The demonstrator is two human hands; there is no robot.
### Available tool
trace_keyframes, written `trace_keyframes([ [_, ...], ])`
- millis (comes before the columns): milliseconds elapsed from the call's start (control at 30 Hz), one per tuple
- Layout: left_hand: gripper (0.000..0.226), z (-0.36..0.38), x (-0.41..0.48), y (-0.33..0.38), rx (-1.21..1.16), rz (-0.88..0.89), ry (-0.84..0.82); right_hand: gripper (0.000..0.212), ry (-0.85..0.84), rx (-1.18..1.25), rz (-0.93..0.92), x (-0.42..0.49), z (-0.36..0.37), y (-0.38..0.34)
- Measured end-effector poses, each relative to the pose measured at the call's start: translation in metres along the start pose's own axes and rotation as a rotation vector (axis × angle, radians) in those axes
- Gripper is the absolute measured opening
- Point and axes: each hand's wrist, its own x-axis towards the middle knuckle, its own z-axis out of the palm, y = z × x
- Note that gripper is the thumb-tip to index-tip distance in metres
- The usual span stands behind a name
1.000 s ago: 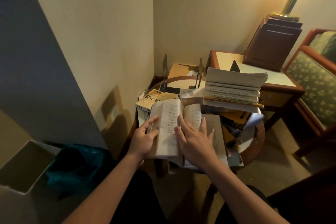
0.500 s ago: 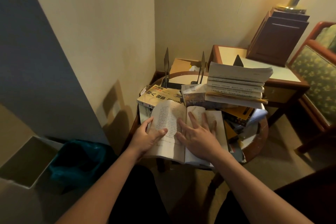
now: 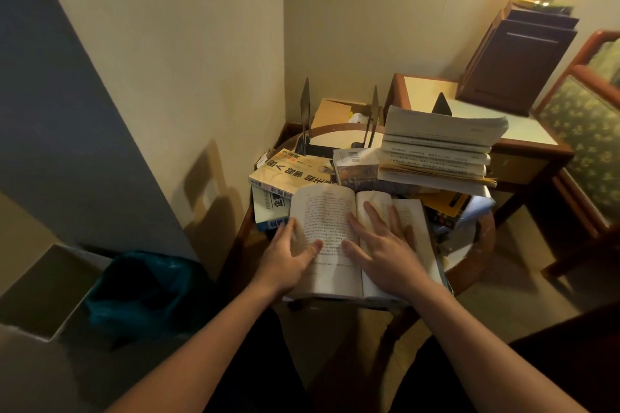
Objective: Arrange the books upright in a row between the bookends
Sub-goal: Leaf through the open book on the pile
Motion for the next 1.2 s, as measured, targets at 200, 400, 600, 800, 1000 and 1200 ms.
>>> trace_keyframes([
  [200,0.056,0.007,-0.001,0.001,0.530,0.447,0.122,0.063,0.006,0.010,-0.005,0.000,0.004,0.001],
  [400,0.054,0.012,0.003,0.004,0.630,0.414,0.075,0.063,-0.006,0.023,-0.013,0.001,0.005,0.005],
  [600,0.058,0.009,0.035,0.037,0.658,0.289,-0.018,0.063,-0.017,0.033,-0.023,0.003,0.008,0.008],
  [800,0.061,0.012,0.051,0.048,0.612,0.234,-0.002,0.064,-0.018,0.049,-0.011,0.001,0.006,0.005],
  [1000,0.054,0.021,-0.005,0.025,0.536,0.220,0.112,0.063,-0.035,0.065,-0.023,0.002,0.006,0.008],
  [1200,0.056,0.028,-0.048,0.010,0.531,0.201,0.148,0.063,-0.036,0.068,-0.031,0.002,0.007,0.008],
])
